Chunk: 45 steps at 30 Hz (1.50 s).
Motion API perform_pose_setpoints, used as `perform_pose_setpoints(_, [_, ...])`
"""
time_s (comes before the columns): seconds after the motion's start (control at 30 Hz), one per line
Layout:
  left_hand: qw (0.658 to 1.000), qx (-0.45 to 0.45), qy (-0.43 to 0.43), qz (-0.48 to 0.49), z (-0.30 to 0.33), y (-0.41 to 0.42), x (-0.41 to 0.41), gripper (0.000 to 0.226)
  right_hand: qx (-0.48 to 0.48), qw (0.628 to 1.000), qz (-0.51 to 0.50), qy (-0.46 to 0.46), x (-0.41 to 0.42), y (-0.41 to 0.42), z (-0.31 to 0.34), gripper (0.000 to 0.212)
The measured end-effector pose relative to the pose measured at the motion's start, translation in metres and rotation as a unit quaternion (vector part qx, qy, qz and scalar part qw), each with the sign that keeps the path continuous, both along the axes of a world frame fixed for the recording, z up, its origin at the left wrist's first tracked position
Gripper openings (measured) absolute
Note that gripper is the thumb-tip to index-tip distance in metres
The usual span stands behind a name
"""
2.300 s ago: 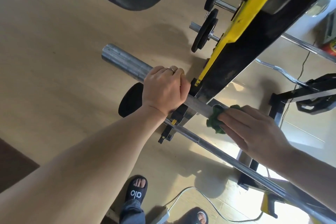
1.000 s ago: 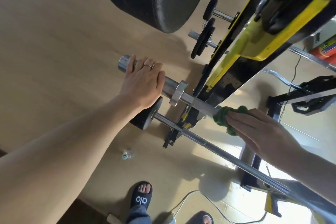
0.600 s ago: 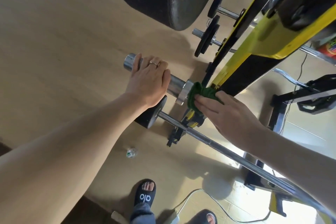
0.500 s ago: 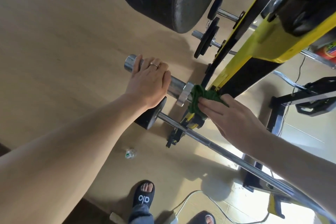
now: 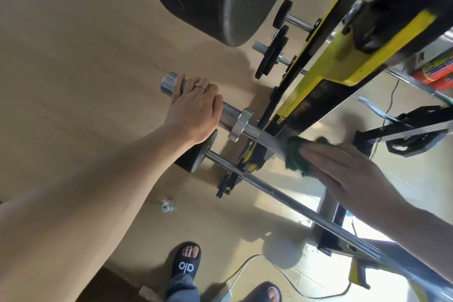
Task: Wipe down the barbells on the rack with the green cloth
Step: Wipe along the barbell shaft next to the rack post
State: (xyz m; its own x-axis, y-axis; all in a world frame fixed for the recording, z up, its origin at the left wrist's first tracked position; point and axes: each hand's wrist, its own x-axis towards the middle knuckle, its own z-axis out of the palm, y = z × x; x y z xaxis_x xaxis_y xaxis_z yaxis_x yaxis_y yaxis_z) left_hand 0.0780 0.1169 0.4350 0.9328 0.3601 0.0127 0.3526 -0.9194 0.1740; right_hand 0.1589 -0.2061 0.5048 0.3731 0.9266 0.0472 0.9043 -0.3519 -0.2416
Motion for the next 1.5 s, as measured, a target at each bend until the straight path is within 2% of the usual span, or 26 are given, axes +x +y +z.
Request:
perform_pose_setpoints(0.1, [1.0,0.003,0.005,-0.004,-0.001,0.0,0.0,0.057,0.006,0.993,0.04,-0.113,-0.004,0.061,-0.022,0.038])
perform_pose_setpoints(0.2, [1.0,-0.002,0.002,-0.009,0.0,0.003,0.0,0.054,-0.006,0.996,-0.004,-0.093,-0.006,0.044,-0.035,0.034])
perform_pose_setpoints(0.33, [1.0,0.003,0.001,-0.011,0.0,0.003,0.0,0.05,0.007,0.993,-0.076,-0.093,-0.002,-0.036,-0.031,0.018])
perform_pose_setpoints(0.43, [1.0,0.008,-0.004,0.005,-0.002,0.0,0.002,0.051,0.011,0.994,-0.094,-0.052,-0.002,-0.071,-0.017,0.041])
perform_pose_setpoints(0.47, [1.0,0.01,-0.004,0.011,-0.003,-0.001,0.002,0.051,0.029,0.992,-0.119,-0.021,-0.001,-0.064,-0.015,0.042])
perform_pose_setpoints(0.57, [1.0,0.007,0.005,0.01,-0.004,-0.001,0.003,0.05,0.084,0.985,-0.15,0.005,-0.014,0.002,-0.027,0.025])
perform_pose_setpoints(0.67, [1.0,0.007,0.009,0.002,-0.003,0.001,0.001,0.05,0.07,0.982,-0.176,-0.016,-0.029,0.054,-0.043,0.027])
perform_pose_setpoints(0.77, [1.0,0.005,0.007,-0.002,-0.003,0.003,0.0,0.048,0.043,0.982,-0.177,-0.04,-0.029,0.029,-0.048,0.027])
perform_pose_setpoints(0.93, [1.0,0.011,0.007,-0.003,-0.003,0.003,0.002,0.047,0.035,0.967,-0.238,-0.084,-0.033,-0.045,-0.049,0.022])
perform_pose_setpoints(1.0, [1.0,0.019,0.008,0.0,-0.003,0.002,0.002,0.048,0.047,0.964,-0.251,-0.07,-0.033,-0.039,-0.048,0.02])
perform_pose_setpoints(1.1, [1.0,0.023,0.015,0.003,-0.003,0.0,0.003,0.049,0.062,0.966,-0.246,-0.057,-0.032,0.015,-0.043,0.013])
perform_pose_setpoints(1.2, [0.999,0.025,0.01,0.019,-0.001,-0.002,0.003,0.053,0.06,0.97,-0.235,-0.036,-0.033,0.059,-0.049,0.016])
perform_pose_setpoints(1.33, [0.998,0.026,0.037,0.038,0.004,-0.007,0.008,0.05,0.064,0.976,-0.202,-0.041,-0.031,0.02,-0.05,0.024])
perform_pose_setpoints(1.43, [0.997,0.041,0.047,0.039,0.008,-0.008,0.011,0.053,0.059,0.97,-0.23,-0.047,-0.026,-0.021,-0.047,0.018])
perform_pose_setpoints(1.5, [0.997,0.043,0.049,0.041,0.009,-0.011,0.014,0.046,0.056,0.966,-0.249,-0.041,-0.022,-0.018,-0.049,0.013])
